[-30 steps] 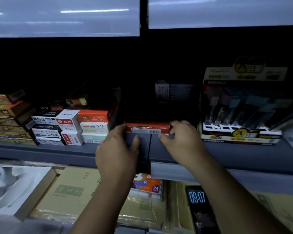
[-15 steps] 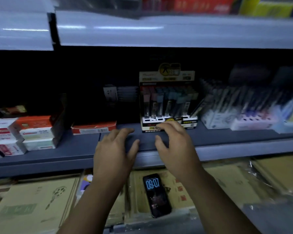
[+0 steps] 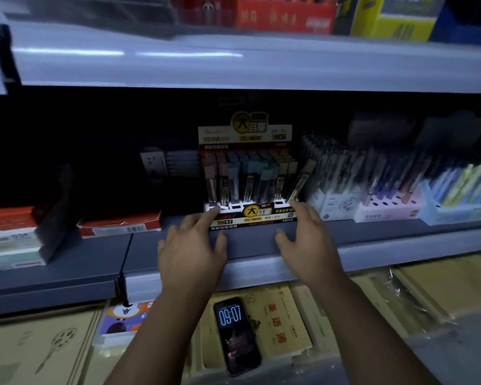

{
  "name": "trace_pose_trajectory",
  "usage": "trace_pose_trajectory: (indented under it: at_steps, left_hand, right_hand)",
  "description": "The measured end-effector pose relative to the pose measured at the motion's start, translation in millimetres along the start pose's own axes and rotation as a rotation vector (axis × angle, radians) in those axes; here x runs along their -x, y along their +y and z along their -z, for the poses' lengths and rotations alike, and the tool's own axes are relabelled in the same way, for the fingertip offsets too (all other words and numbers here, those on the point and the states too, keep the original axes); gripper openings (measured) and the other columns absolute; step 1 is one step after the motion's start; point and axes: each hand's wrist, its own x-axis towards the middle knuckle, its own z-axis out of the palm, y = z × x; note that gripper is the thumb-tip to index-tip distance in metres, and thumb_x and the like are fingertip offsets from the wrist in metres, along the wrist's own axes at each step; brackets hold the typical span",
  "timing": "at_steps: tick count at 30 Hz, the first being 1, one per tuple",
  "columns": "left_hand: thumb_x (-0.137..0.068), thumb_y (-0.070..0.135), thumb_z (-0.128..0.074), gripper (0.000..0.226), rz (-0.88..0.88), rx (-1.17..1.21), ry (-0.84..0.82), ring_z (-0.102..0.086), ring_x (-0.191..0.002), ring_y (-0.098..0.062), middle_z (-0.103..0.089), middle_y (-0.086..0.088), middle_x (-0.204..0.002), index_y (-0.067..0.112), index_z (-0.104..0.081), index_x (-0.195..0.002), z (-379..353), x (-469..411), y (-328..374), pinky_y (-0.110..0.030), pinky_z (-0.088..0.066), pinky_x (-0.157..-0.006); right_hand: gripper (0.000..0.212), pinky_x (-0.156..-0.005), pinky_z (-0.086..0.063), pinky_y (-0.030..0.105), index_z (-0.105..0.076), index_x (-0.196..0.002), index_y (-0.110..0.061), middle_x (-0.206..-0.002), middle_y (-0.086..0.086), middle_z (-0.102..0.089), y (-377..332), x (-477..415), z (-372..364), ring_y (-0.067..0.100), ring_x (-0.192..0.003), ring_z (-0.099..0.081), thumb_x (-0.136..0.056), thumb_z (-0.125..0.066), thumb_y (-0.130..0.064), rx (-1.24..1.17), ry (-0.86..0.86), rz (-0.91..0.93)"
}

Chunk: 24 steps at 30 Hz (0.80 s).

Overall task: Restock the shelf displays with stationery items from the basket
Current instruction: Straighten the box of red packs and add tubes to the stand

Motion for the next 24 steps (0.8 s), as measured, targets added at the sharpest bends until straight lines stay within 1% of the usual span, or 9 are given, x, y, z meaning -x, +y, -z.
trace_pose_trajectory:
  at_steps: [3,6,9,12,14,17,19,22,24]
  left_hand:
    - [-0.095,0.040,-0.054,0.050,0.009,0.016,-0.023,-0.055,-0.120,-0.030,-0.061,0.004,-0.138,0.041,-0.050,-0.146,2,-4,1,-0.044,-0.046,-0.095]
    - [-0.094,0.037,-0.056,0.045,0.025,0.082,-0.010,-0.062,-0.108,-0.031,-0.068,0.000,-0.123,0.036,-0.058,-0.139,6,-3,-2,-0.046,-0.051,-0.090]
    - [-0.094,0.035,-0.058,0.040,0.043,0.131,0.031,-0.064,-0.099,-0.028,-0.068,-0.001,-0.115,0.033,-0.063,-0.134,13,3,-8,-0.047,-0.053,-0.087]
    - [-0.094,0.034,-0.059,0.033,0.049,0.158,0.078,-0.064,-0.092,-0.025,-0.067,0.000,-0.112,0.031,-0.066,-0.126,19,14,-15,-0.046,-0.054,-0.083]
    - [-0.094,0.034,-0.060,0.028,0.056,0.155,0.101,-0.062,-0.087,-0.025,-0.065,0.001,-0.109,0.030,-0.066,-0.121,25,20,-19,-0.043,-0.053,-0.080]
    - [-0.094,0.035,-0.061,0.019,0.063,0.106,0.121,-0.059,-0.081,-0.023,-0.059,0.005,-0.098,0.031,-0.064,-0.112,35,30,-24,-0.043,-0.051,-0.078]
    - [-0.094,0.036,-0.061,0.016,0.058,0.072,0.135,-0.059,-0.079,-0.021,-0.057,0.008,-0.094,0.032,-0.063,-0.110,41,35,-27,-0.044,-0.052,-0.079]
    - [-0.094,0.035,-0.062,0.021,0.044,0.073,0.144,-0.061,-0.084,-0.019,-0.057,0.011,-0.098,0.034,-0.065,-0.115,46,43,-30,-0.043,-0.051,-0.083]
    - [-0.094,0.034,-0.062,0.024,0.024,0.101,0.144,-0.061,-0.084,-0.017,-0.059,0.011,-0.102,0.036,-0.066,-0.118,46,46,-34,-0.043,-0.051,-0.085]
  right_hand:
    - [0.061,-0.108,-0.042,0.046,-0.037,-0.151,-0.023,-0.155,-0.001,-0.039,-2,-2,1,0.030,-0.134,-0.043,-0.096,-0.060,-0.034,-0.037,0.004,-0.034]
    - [0.048,-0.098,-0.046,0.039,-0.047,-0.141,-0.025,-0.140,-0.002,-0.048,-6,-1,4,0.023,-0.124,-0.048,-0.096,-0.061,-0.032,-0.125,0.024,-0.052]
    - [0.033,-0.083,-0.039,0.028,-0.055,-0.127,-0.024,-0.124,-0.001,-0.050,-13,4,6,0.012,-0.105,-0.049,-0.096,-0.062,-0.033,-0.177,0.038,-0.029]
    - [0.021,-0.074,-0.037,0.026,-0.058,-0.112,-0.024,-0.112,-0.002,-0.048,-20,14,4,0.004,-0.084,-0.048,-0.095,-0.064,-0.034,-0.201,0.073,0.016]
    - [0.016,-0.073,-0.040,0.029,-0.058,-0.105,-0.024,-0.106,-0.003,-0.047,-24,19,1,0.006,-0.083,-0.048,-0.094,-0.064,-0.034,-0.205,0.084,0.046]
    - [0.011,-0.077,-0.048,0.033,-0.061,-0.099,-0.025,-0.101,-0.002,-0.045,-27,23,0,0.016,-0.092,-0.051,-0.093,-0.064,-0.034,-0.189,0.086,0.086]
    - [0.009,-0.074,-0.052,0.035,-0.066,-0.096,-0.026,-0.100,-0.002,-0.044,-30,26,-2,0.018,-0.094,-0.052,-0.092,-0.063,-0.033,-0.161,0.149,0.106]
    - [0.011,-0.062,-0.051,0.036,-0.067,-0.089,-0.023,-0.093,-0.002,-0.043,-41,33,-5,0.020,-0.084,-0.050,-0.093,-0.060,-0.031,-0.148,0.285,0.131]
    - [0.014,-0.056,-0.043,0.033,-0.063,-0.083,-0.021,-0.083,-0.005,-0.043,-52,38,-9,0.019,-0.072,-0.048,-0.095,-0.060,-0.027,-0.185,0.314,0.192]
